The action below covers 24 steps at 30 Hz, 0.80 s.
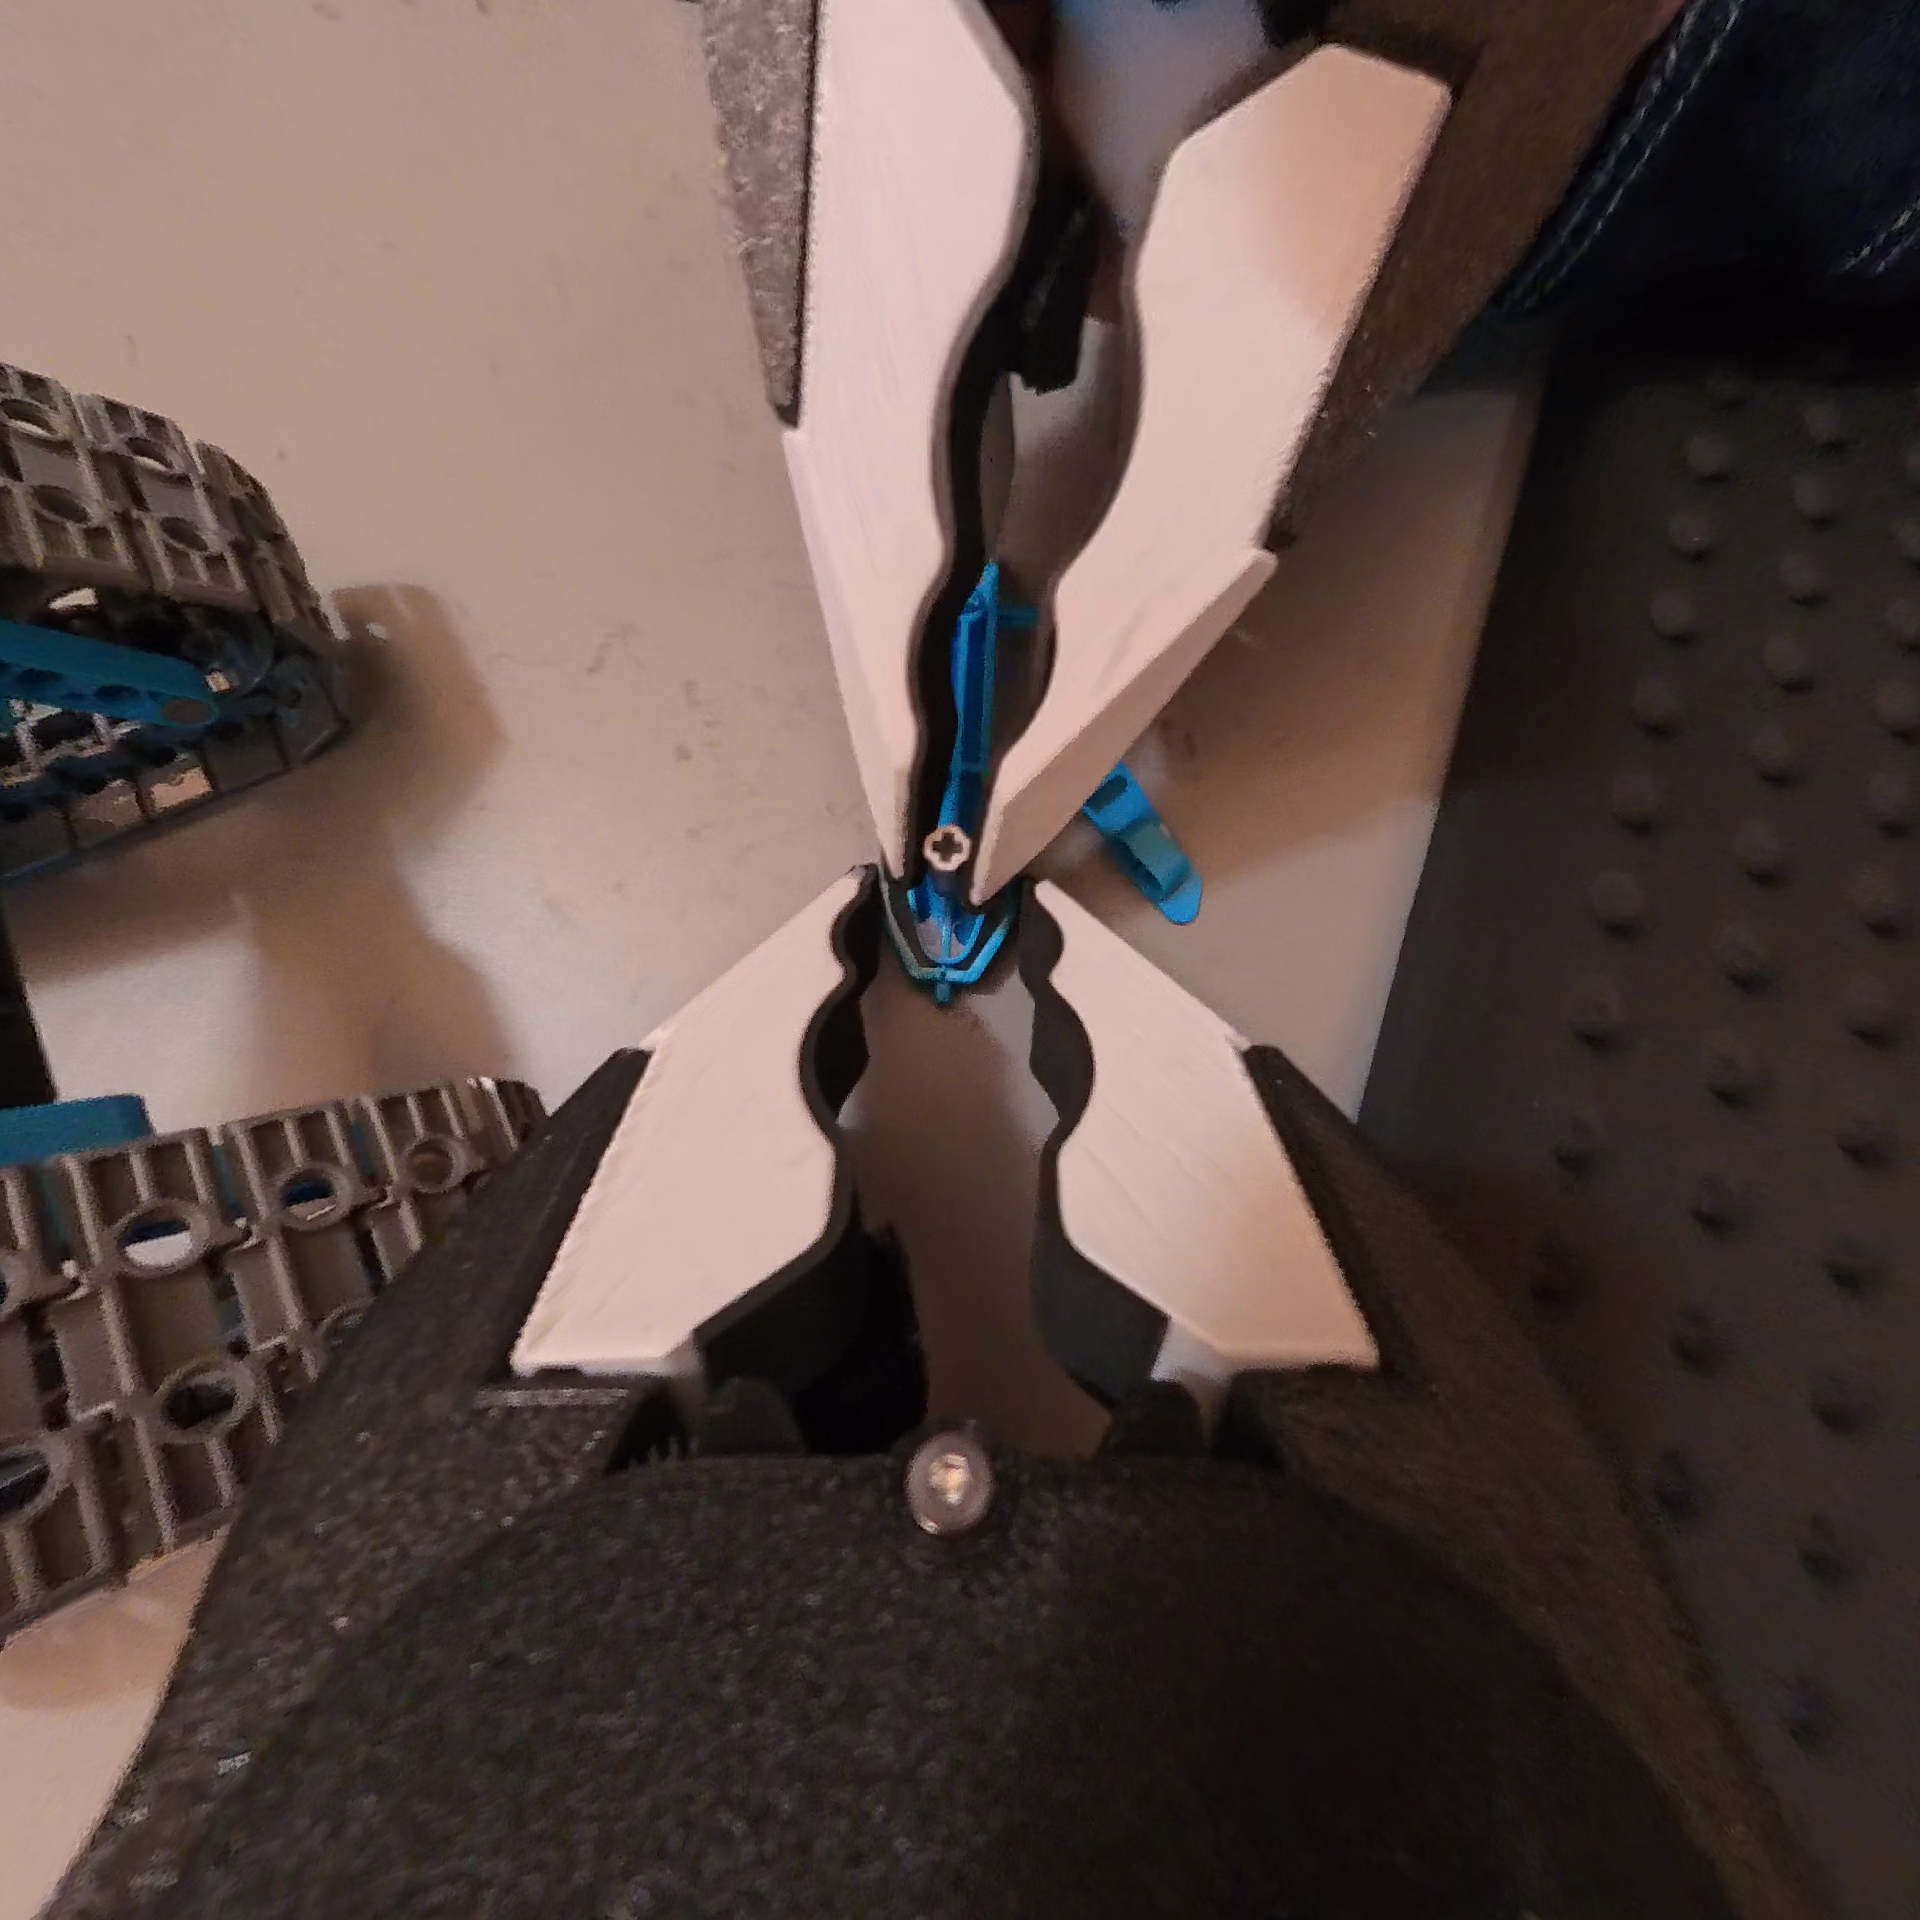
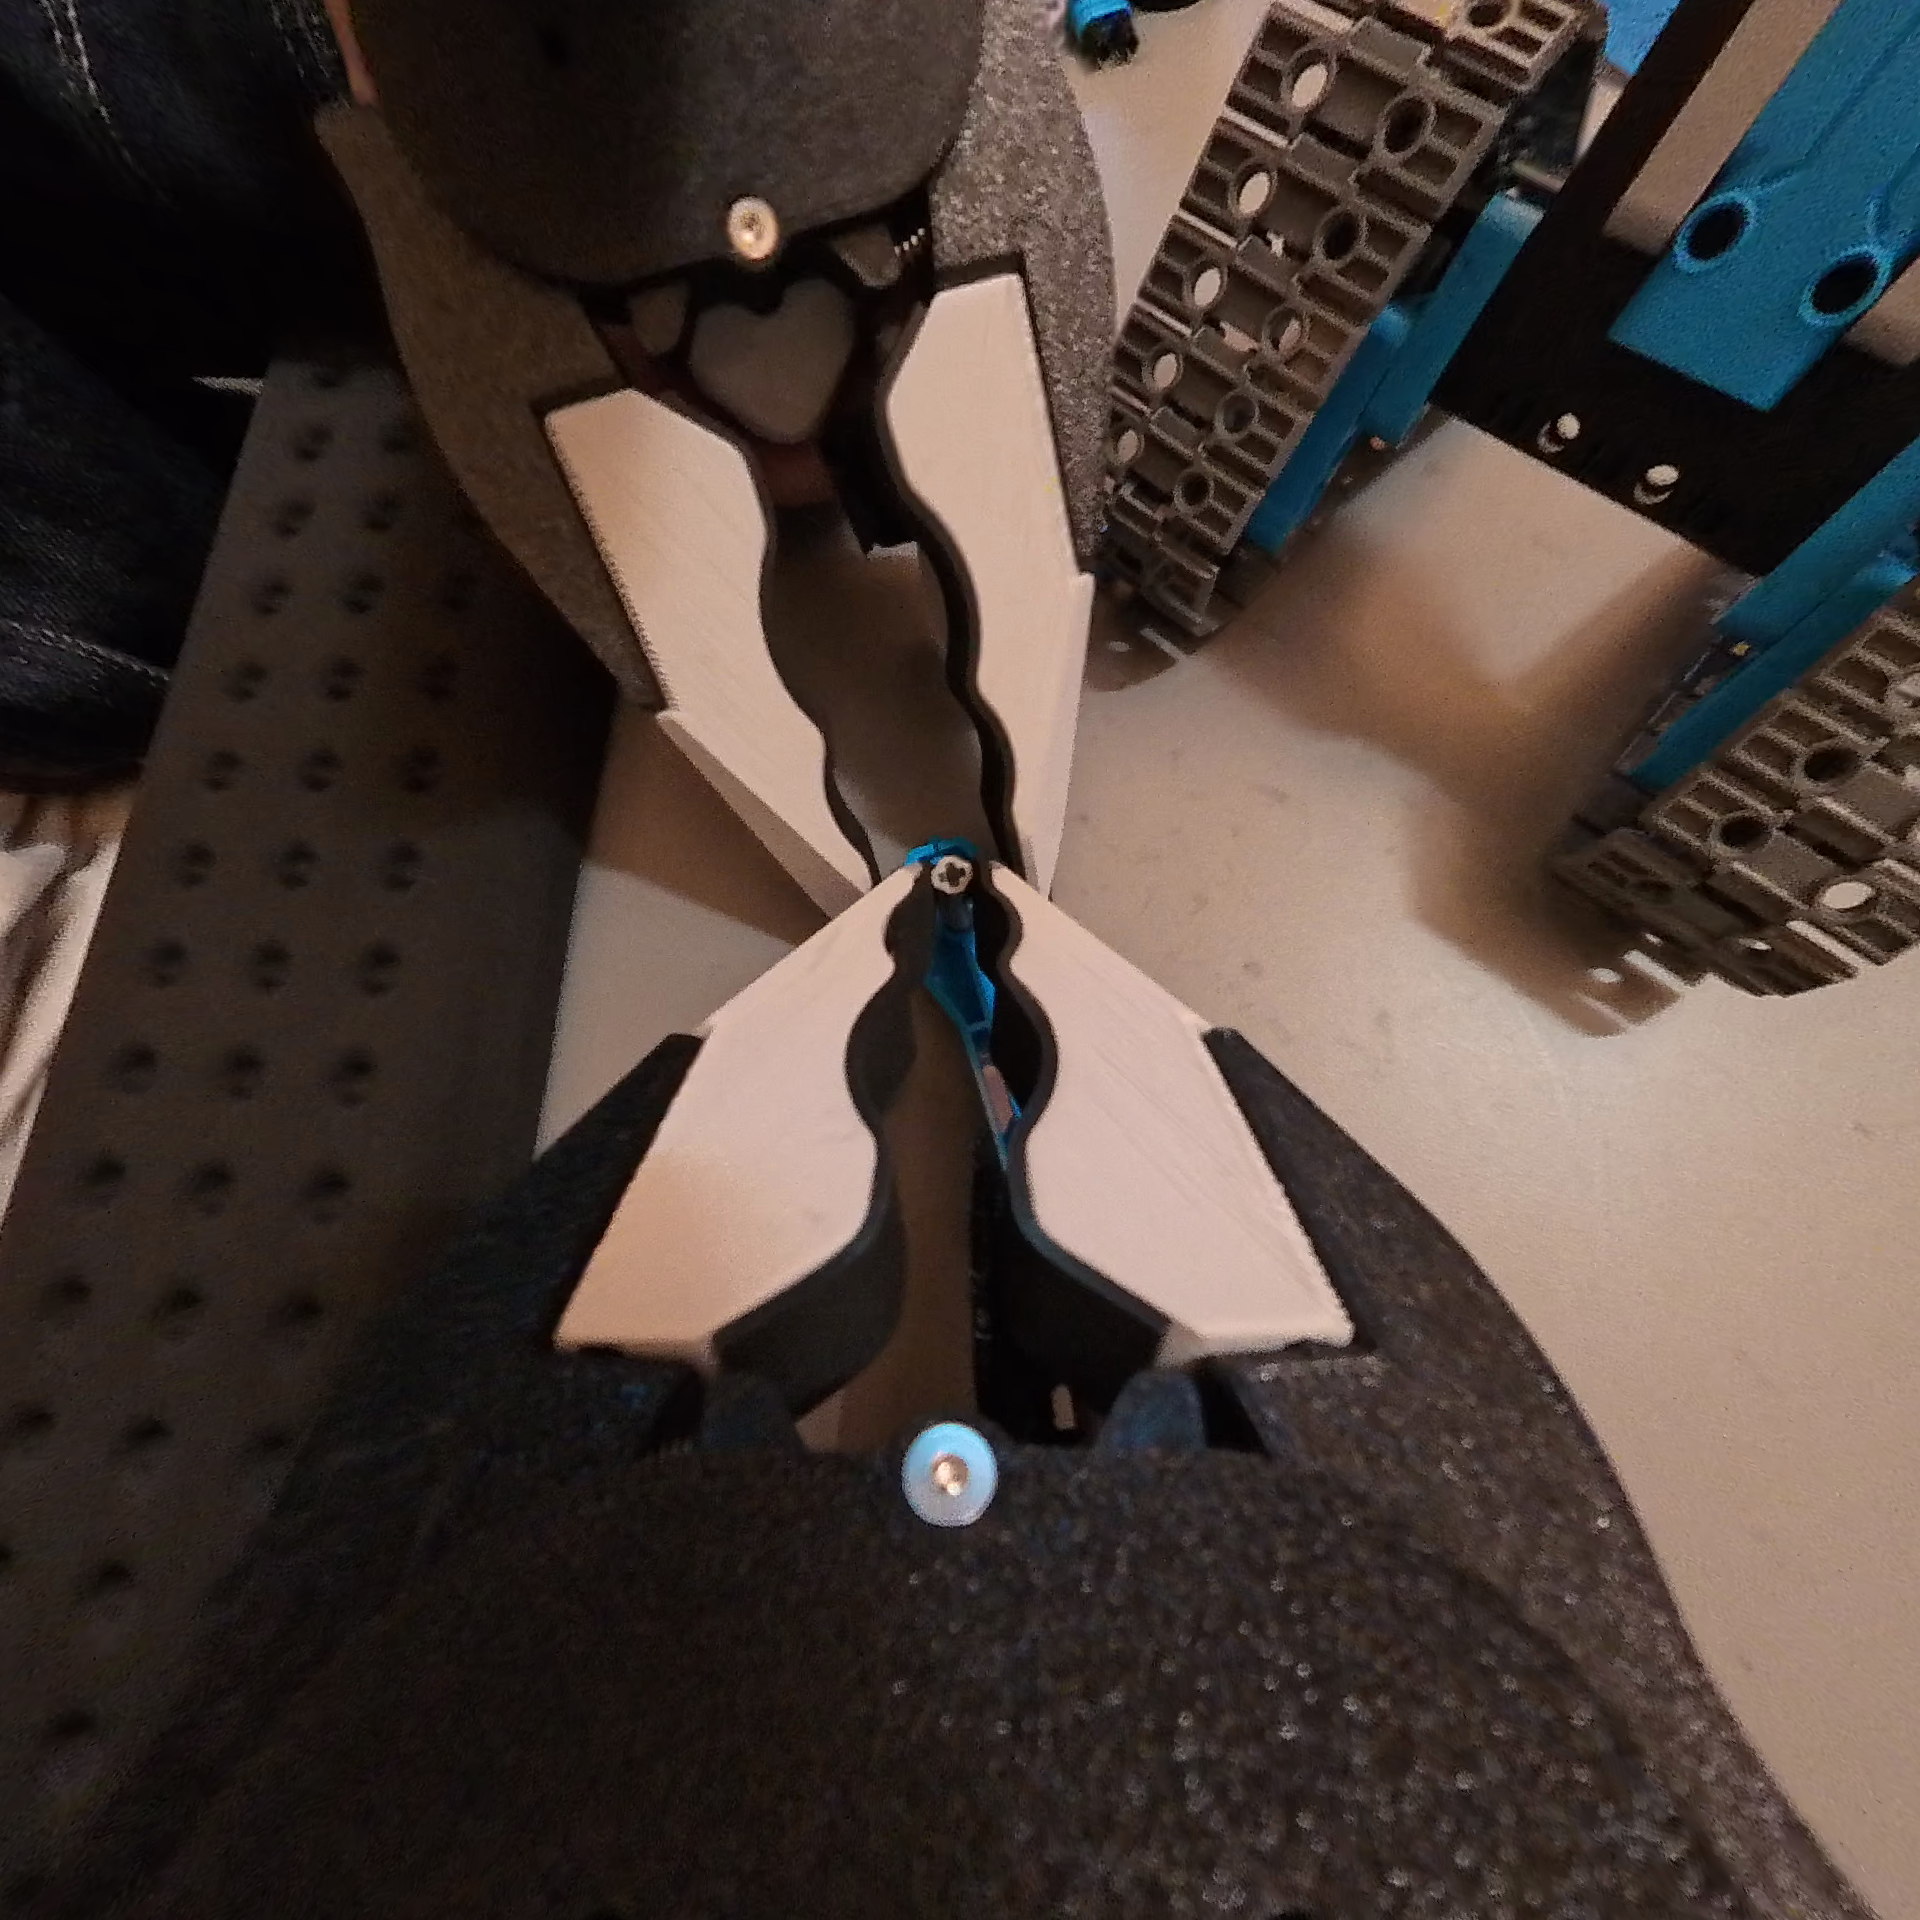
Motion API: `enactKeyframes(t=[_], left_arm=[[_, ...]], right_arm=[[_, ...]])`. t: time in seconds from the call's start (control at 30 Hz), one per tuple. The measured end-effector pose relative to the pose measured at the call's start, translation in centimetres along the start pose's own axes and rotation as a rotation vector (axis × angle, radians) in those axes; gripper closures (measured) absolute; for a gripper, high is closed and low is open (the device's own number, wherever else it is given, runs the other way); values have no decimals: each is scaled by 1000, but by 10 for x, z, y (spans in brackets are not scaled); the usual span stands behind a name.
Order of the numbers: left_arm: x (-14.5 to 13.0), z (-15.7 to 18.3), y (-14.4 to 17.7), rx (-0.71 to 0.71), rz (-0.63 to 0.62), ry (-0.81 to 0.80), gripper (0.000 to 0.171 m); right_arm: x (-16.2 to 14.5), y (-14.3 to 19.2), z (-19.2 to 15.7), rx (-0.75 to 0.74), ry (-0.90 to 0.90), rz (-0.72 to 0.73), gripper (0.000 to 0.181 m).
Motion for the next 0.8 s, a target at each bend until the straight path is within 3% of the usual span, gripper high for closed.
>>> enactKeyframes(t=[0.13,0.33,0.77,0.8], left_arm=[[0,0,-1,6,-1,-1,146],[0,-1,-1,11,3,5,146],[1,0,-2,-8,6,17,146],[0,0,-2,-2,2,9,146]], right_arm=[[-2,1,-2,-36,31,12,176],[-3,2,2,36,-167,113,176],[-1,5,3,13,-157,160,178],[17,18,5,25,-176,306,176]])
Point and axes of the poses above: each gripper's, where its closed fingertips meet, y back along the fingers, x out of its top, z = x × y across the jaws, the point moved 3 cm from there along y, back along the fingers, and after that the axes turned 8 degrees about y, right-handed, at the moved point
